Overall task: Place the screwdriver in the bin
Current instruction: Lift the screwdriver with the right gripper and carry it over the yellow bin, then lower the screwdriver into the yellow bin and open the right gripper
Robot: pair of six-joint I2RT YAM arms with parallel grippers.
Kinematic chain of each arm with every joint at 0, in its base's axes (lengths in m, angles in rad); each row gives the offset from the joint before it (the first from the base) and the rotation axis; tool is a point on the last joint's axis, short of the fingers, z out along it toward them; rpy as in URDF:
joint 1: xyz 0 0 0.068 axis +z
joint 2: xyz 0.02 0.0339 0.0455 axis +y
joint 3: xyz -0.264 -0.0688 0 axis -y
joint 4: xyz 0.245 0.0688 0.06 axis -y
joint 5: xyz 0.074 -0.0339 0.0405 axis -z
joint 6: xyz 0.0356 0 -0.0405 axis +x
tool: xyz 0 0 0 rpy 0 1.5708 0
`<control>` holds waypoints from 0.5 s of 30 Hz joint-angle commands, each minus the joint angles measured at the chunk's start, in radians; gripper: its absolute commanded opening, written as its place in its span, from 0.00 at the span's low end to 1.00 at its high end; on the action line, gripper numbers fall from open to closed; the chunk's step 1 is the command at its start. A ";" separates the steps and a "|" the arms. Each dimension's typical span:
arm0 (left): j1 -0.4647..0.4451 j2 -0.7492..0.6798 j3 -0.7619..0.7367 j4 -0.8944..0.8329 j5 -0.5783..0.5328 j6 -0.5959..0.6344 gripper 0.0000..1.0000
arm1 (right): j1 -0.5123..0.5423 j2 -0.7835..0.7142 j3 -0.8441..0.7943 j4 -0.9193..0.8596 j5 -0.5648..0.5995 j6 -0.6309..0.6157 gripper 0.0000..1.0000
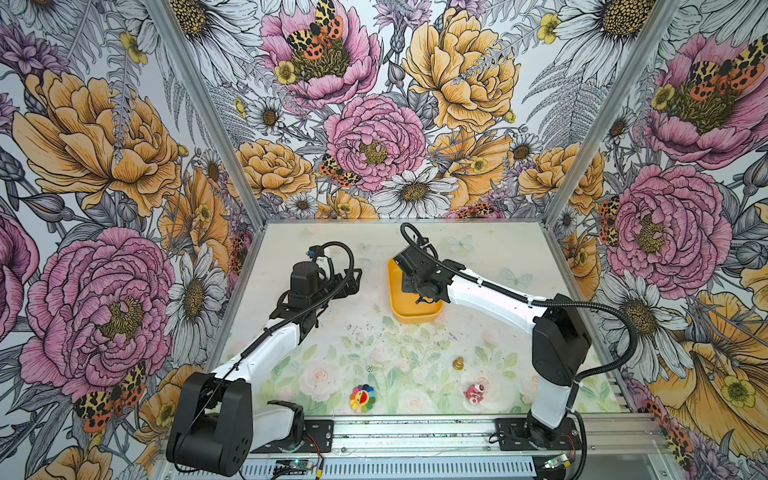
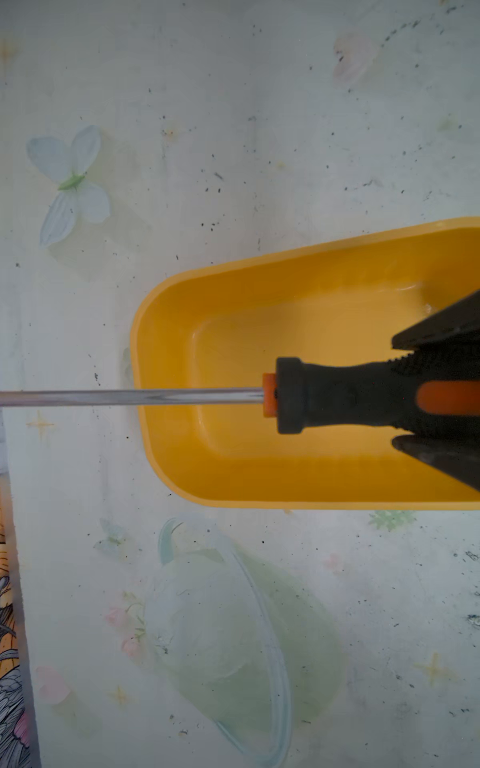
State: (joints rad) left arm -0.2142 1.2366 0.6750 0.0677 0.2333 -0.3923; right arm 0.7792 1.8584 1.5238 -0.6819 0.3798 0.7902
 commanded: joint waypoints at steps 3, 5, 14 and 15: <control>-0.005 0.010 -0.008 -0.005 -0.006 0.023 0.99 | -0.013 0.053 0.015 -0.012 -0.063 0.044 0.00; -0.005 0.014 -0.008 -0.006 -0.008 0.024 0.99 | -0.014 0.066 0.013 -0.012 -0.073 0.046 0.00; -0.005 0.017 -0.008 -0.006 -0.012 0.025 0.99 | -0.020 0.096 -0.015 -0.010 -0.097 0.048 0.00; -0.005 0.018 -0.007 -0.006 -0.011 0.025 0.99 | -0.021 0.095 -0.022 -0.011 -0.098 0.047 0.00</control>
State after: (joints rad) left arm -0.2142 1.2480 0.6750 0.0635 0.2333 -0.3893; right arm 0.7662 1.9472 1.5146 -0.6994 0.2874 0.8230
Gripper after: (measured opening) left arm 0.988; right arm 0.293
